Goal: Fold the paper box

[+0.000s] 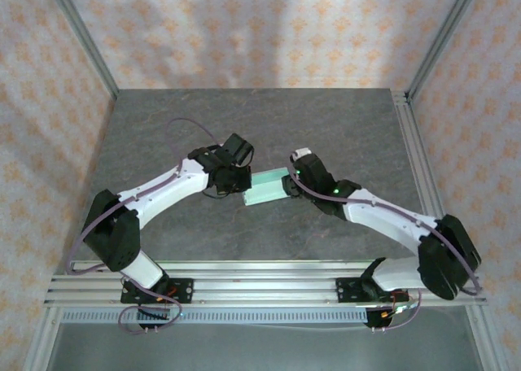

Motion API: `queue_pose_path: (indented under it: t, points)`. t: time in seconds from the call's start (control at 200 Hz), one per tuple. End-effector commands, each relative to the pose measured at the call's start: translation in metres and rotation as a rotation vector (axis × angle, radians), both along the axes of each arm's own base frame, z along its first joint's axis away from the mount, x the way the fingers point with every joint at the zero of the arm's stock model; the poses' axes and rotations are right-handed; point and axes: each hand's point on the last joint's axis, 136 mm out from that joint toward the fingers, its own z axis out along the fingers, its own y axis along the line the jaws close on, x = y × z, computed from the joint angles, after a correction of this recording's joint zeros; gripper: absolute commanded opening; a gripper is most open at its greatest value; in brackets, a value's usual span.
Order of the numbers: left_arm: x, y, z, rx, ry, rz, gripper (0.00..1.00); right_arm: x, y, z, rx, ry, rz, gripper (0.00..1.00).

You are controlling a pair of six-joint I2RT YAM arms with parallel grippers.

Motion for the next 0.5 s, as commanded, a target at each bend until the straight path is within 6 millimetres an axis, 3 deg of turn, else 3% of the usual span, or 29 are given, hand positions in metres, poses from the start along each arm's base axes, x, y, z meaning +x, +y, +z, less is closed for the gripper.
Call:
queue_pose_path:
  t: [0.0, 0.045, 0.09, 0.19, 0.3, 0.49]
  points:
    - [-0.013, 0.015, -0.026, 0.091, 0.063, 0.026, 0.0, 0.002, 0.006, 0.038, 0.099, -0.127, 0.021, 0.52]
    - [-0.014, 0.015, -0.026, 0.093, 0.064, 0.023, 0.0, 0.005, 0.006, 0.042, 0.126, -0.147, 0.002, 0.56]
    - [-0.014, 0.013, -0.025, 0.092, 0.061, 0.017, 0.0, 0.007, 0.003, 0.06, 0.178, -0.192, -0.035, 0.6]
    - [-0.014, 0.014, -0.026, 0.105, 0.059, 0.008, 0.0, 0.019, -0.007, 0.071, 0.197, -0.18, -0.16, 0.62]
    - [-0.014, 0.012, -0.025, 0.108, 0.054, 0.0, 0.0, 0.031, -0.012, 0.057, 0.139, -0.074, -0.293, 0.63]
    - [-0.015, 0.01, -0.026, 0.11, 0.052, -0.002, 0.0, 0.032, 0.004, 0.019, 0.116, 0.085, -0.306, 0.6]
